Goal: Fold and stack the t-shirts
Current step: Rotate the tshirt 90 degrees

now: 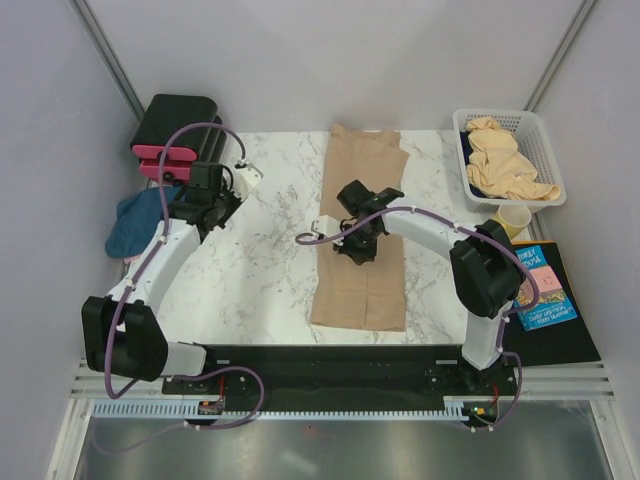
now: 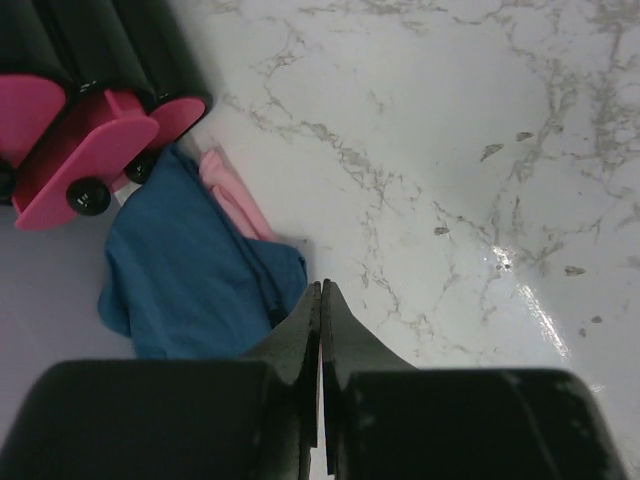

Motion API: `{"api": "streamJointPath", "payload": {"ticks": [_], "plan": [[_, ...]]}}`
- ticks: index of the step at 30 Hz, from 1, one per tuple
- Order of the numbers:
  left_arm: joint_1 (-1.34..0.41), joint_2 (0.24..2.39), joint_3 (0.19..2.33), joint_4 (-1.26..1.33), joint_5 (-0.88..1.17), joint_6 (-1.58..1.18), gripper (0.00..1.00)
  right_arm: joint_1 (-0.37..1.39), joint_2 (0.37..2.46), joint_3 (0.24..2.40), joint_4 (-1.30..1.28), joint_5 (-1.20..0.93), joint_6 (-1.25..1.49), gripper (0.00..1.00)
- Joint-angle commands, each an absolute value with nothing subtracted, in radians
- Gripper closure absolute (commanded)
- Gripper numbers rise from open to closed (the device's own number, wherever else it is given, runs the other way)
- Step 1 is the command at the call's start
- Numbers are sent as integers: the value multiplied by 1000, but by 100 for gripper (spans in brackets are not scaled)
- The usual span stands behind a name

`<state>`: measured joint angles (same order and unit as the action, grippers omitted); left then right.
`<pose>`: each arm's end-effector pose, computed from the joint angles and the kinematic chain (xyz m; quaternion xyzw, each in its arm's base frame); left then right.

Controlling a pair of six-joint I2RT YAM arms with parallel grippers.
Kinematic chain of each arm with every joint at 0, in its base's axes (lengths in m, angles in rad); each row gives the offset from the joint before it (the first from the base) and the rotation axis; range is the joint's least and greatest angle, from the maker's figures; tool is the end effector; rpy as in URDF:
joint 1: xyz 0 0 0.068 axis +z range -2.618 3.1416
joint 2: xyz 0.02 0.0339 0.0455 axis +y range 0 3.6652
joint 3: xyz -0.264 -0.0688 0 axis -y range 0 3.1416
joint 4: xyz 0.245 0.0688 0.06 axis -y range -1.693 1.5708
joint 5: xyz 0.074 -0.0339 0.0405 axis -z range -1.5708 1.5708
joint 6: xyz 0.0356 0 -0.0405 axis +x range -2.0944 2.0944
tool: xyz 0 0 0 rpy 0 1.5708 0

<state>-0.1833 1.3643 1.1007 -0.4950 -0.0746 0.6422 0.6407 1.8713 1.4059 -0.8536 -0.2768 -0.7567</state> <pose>0.2930 -0.0516 0.2907 0.3548 0.8468 0.1231 0.3766 0.2916 0.2296 0.2045 -0.6453 0.7412 0.1294 0.1321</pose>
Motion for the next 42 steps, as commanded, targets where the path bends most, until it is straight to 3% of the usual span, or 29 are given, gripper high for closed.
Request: {"api": "streamJointPath", "payload": {"ticks": [1, 10, 29, 42], "plan": [[-169, 1325, 1062, -433, -167, 601, 98, 722, 1916, 1476, -862, -305, -776, 100], [-156, 1287, 1011, -428, -184, 580, 98, 827, 1985, 1499, -836, -302, -742, 100], [-144, 1296, 1002, -408, -183, 592, 98, 882, 2134, 1597, -798, -287, -723, 100], [-144, 1319, 1011, -408, -152, 588, 98, 877, 2030, 1646, -770, -117, -764, 100]]}}
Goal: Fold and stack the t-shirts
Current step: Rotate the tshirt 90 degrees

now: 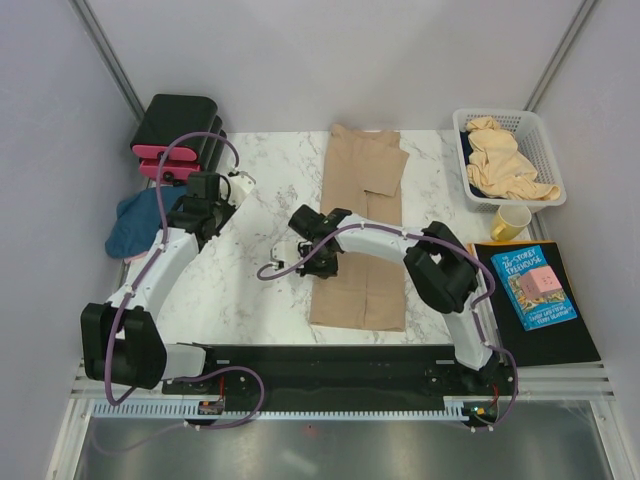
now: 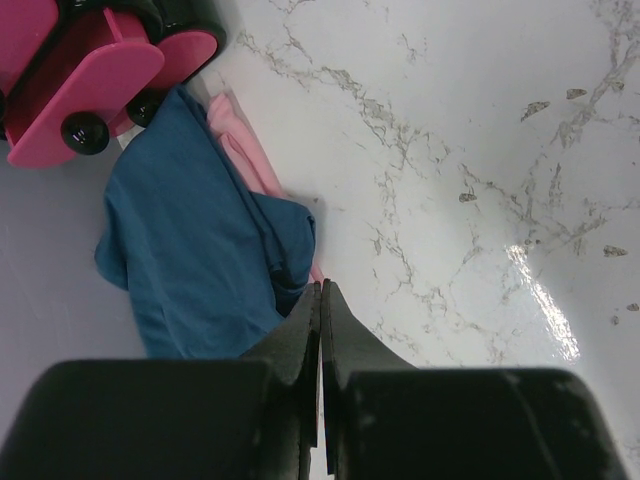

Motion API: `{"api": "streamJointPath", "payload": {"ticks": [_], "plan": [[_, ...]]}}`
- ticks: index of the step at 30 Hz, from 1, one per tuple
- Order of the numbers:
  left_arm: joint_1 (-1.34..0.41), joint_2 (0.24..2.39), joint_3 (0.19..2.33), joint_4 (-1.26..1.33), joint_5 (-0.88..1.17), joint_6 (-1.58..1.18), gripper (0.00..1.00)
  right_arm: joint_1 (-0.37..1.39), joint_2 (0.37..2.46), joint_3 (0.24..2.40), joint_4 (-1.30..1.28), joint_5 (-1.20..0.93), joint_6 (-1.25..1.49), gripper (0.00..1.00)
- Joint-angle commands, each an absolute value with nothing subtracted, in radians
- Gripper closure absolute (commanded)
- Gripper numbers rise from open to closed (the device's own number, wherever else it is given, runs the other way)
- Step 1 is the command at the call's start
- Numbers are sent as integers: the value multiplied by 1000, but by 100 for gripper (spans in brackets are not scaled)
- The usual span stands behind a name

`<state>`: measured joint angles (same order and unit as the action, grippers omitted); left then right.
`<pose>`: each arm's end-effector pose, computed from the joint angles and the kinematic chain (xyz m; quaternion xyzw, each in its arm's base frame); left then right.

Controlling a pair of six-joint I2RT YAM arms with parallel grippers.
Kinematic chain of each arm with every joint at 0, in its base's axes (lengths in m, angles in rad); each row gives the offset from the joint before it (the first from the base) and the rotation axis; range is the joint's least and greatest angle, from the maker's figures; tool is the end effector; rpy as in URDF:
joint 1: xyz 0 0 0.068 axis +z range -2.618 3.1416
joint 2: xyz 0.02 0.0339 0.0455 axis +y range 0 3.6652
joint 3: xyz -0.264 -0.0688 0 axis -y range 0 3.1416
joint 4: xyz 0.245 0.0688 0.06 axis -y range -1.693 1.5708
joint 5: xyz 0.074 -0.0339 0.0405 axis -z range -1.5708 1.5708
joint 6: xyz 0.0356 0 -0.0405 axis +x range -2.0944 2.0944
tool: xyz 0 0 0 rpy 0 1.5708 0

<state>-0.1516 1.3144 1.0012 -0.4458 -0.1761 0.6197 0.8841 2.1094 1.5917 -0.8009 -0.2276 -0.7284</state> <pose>0.2814 -0.0367 0.2754 0.3121 0.8610 0.1698 0.3639 0.2633 0.3339 0.1658 -0.7212 0.6720 0.1220 0.1158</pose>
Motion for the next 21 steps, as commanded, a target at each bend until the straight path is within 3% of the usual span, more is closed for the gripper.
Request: {"api": "streamJointPath", "payload": {"ticks": [1, 5, 9, 16, 17, 21], "plan": [[-144, 1321, 1014, -408, -150, 586, 98, 876, 2023, 1657, -772, -101, -770, 100], [-144, 1318, 1020, -410, -144, 598, 98, 841, 2000, 1698, -810, -49, -799, 100], [-143, 1298, 1017, -419, -149, 624, 98, 833, 1915, 1660, -867, -35, -801, 73], [-144, 1272, 1057, -457, -222, 684, 97, 861, 1672, 1345, -835, -101, -697, 49], [-144, 1266, 1063, -462, -221, 687, 93, 862, 1622, 1303, -825, -115, -690, 41], [-144, 1256, 1095, -474, -216, 712, 70, 880, 1514, 1117, -737, -115, -644, 37]]}}
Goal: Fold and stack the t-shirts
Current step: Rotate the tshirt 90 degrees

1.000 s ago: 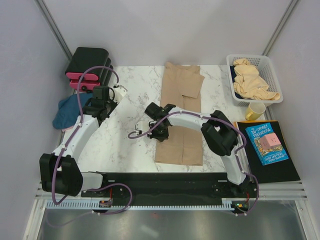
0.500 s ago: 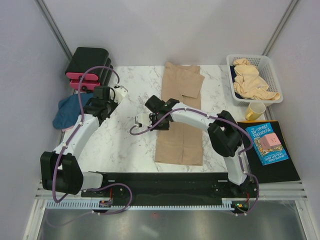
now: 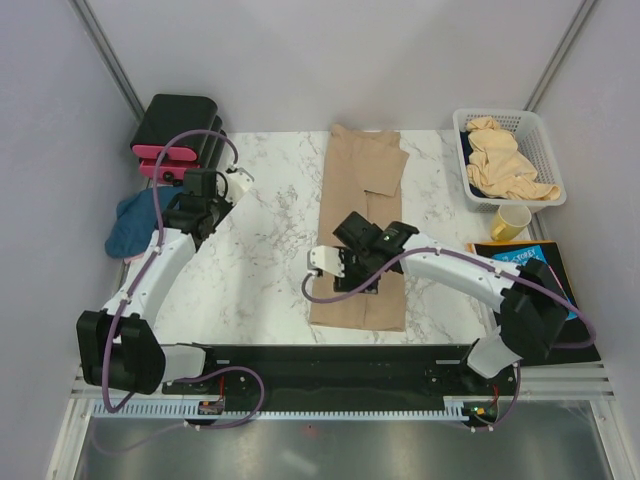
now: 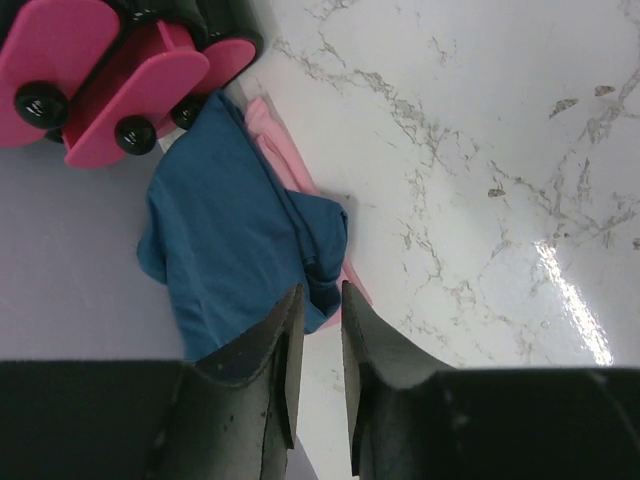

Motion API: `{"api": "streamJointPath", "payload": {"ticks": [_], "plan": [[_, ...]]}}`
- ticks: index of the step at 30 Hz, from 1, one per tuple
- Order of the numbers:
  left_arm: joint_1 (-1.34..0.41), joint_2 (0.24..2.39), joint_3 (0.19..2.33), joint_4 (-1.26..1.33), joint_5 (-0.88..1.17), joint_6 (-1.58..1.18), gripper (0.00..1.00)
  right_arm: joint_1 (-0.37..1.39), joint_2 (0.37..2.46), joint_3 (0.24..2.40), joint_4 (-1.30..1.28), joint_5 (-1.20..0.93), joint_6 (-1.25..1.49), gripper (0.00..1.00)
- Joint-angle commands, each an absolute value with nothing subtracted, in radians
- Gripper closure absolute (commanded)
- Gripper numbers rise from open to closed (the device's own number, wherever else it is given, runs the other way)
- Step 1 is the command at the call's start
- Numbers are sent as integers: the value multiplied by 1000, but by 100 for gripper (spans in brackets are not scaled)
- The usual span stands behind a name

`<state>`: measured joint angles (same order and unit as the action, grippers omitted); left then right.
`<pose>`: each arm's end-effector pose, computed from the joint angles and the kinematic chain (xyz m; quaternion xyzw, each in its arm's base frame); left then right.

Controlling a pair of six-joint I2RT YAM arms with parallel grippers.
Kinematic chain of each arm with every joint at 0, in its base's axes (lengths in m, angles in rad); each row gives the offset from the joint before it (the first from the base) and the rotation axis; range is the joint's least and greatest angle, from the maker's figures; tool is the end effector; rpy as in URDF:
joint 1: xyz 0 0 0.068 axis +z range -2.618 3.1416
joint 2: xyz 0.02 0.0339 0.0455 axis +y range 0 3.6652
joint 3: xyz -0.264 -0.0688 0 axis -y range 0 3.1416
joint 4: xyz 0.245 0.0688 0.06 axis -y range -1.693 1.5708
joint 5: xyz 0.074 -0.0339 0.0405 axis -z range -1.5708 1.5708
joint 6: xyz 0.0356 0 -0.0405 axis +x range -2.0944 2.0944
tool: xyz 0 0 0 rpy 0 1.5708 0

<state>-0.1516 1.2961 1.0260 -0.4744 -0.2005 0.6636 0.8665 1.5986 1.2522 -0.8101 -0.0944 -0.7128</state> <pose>0.2784 -0.0354 0.2863 0.3243 0.8525 0.1898 0.3632 0.2061 0.2477 0.2505 -0.7010 0.6814 0.0618 0.2013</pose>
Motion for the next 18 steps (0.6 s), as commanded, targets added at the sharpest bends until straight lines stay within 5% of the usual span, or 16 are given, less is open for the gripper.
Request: {"api": "streamJointPath", "payload": {"ticks": [1, 18], "plan": [[-144, 1255, 1098, -474, -215, 718, 68, 887, 1502, 1071, -724, -110, -631, 37], [-144, 1269, 1088, -531, -196, 787, 57, 1061, 1444, 827, -419, 58, -339, 21]]}}
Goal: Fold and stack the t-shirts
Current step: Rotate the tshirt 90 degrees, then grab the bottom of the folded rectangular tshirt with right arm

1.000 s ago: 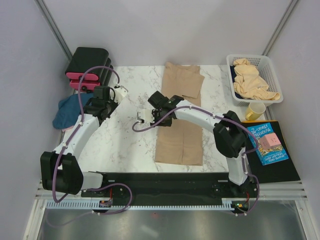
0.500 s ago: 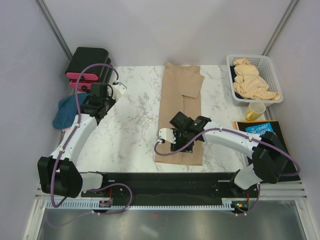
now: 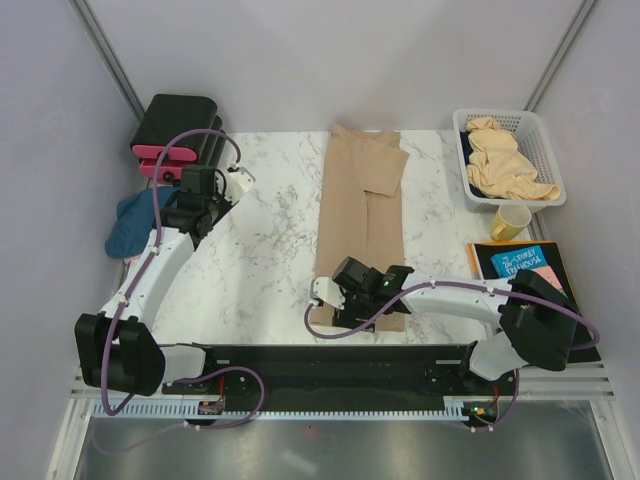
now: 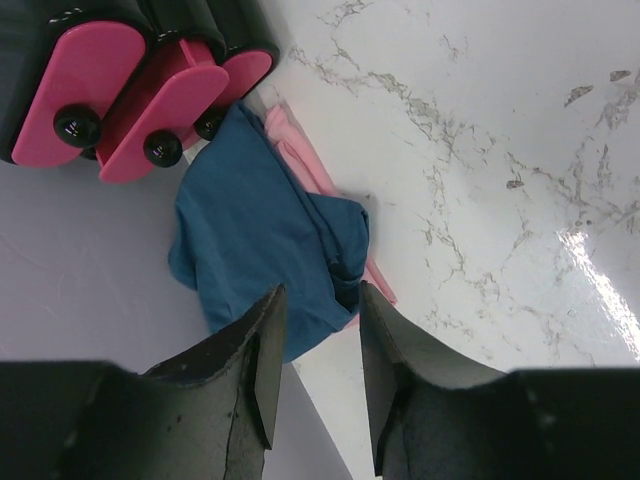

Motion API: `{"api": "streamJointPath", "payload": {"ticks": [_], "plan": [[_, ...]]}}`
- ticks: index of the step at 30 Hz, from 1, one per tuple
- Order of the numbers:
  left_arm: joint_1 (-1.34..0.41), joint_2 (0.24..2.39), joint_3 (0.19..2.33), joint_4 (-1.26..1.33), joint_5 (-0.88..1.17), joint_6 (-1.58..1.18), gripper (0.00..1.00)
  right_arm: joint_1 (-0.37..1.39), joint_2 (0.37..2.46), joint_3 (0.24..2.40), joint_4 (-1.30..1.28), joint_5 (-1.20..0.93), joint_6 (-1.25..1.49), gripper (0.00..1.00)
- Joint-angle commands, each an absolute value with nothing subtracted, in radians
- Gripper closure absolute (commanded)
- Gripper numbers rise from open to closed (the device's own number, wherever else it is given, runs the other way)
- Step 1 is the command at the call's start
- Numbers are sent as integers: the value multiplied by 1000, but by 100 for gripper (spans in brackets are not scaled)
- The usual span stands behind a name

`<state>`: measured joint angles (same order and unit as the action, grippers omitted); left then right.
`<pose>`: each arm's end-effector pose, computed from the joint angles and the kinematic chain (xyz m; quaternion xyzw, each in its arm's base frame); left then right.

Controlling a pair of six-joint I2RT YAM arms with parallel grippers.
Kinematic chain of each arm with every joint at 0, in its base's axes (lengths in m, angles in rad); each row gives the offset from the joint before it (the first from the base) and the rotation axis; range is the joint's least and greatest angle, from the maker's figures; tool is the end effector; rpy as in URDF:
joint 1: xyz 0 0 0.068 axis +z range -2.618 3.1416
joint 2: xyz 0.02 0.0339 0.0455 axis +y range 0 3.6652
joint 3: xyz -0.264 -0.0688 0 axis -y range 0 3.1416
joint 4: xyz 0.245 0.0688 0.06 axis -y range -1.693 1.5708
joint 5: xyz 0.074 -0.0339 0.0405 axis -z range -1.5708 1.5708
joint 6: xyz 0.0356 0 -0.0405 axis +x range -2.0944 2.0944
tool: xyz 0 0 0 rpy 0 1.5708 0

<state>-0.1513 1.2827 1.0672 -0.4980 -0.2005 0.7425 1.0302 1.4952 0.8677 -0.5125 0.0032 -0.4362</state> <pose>0.2774 -0.0351 0.3016 0.3536 0.8341 0.2076 0.3691 0.1439 0.2395 0.1819 -0.6535 0.7261 0.0611 0.2048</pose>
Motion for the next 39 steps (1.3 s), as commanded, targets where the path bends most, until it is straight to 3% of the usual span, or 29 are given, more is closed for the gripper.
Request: {"api": "streamJointPath", "payload": {"ticks": [1, 31, 39], "plan": [[-144, 1267, 1089, -534, -196, 788, 56, 1072, 1427, 813, -407, 72, -334, 21], [-146, 1331, 1173, -589, -207, 759, 54, 1135, 1430, 713, -334, 41, -301, 21], [-146, 1324, 1175, -592, -207, 769, 54, 1138, 1471, 735, -344, 21, -284, 29]]}}
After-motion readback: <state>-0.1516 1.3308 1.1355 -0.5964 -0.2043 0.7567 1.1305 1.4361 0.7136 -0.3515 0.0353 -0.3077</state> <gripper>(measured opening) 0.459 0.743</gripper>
